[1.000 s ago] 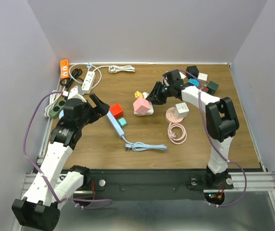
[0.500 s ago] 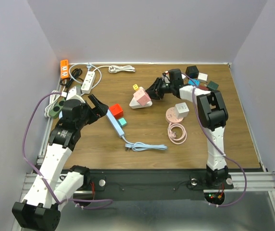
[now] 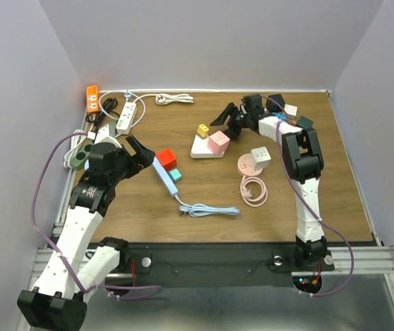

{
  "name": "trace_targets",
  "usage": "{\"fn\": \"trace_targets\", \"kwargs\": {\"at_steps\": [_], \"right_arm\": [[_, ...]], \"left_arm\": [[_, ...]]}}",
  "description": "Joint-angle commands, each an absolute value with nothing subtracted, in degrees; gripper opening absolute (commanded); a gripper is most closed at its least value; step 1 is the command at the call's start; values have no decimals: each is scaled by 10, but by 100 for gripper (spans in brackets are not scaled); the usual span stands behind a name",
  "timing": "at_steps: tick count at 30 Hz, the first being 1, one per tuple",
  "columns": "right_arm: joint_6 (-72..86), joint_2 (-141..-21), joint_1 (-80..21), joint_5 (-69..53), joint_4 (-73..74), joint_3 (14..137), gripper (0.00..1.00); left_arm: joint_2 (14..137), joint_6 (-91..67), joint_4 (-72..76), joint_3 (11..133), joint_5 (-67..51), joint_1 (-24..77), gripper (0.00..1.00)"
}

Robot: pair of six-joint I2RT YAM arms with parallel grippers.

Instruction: Pull the plug off the socket

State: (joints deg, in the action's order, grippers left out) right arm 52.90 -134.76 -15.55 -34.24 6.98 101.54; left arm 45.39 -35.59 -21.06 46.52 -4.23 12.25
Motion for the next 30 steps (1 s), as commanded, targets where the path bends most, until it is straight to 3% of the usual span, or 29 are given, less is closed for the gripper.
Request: {"fn": "trace_targets", "kwargs": {"at_steps": [1, 3, 5, 6, 15, 30], "right_arm": [[494, -1305, -137, -280, 114, 1037, 78], [481, -1274, -130, -244, 145, 1033, 82], [458, -1220, -119, -180, 157, 1025, 98], [452, -1203, -114, -166, 163, 1025, 100], [368, -1027, -93, -106, 254, 1020, 100], [311, -828, -97, -105, 304, 794, 100]], "left_arm": [[447, -345, -198, 480, -40, 118, 97], [453, -342, -200, 478, -41, 118, 97], [460, -341, -198, 475, -41, 118, 97], [463, -340, -198, 473, -40, 118, 96], [581, -395, -238, 479, 32, 140, 86], [794, -454, -227, 525, 109, 272, 84]]}}
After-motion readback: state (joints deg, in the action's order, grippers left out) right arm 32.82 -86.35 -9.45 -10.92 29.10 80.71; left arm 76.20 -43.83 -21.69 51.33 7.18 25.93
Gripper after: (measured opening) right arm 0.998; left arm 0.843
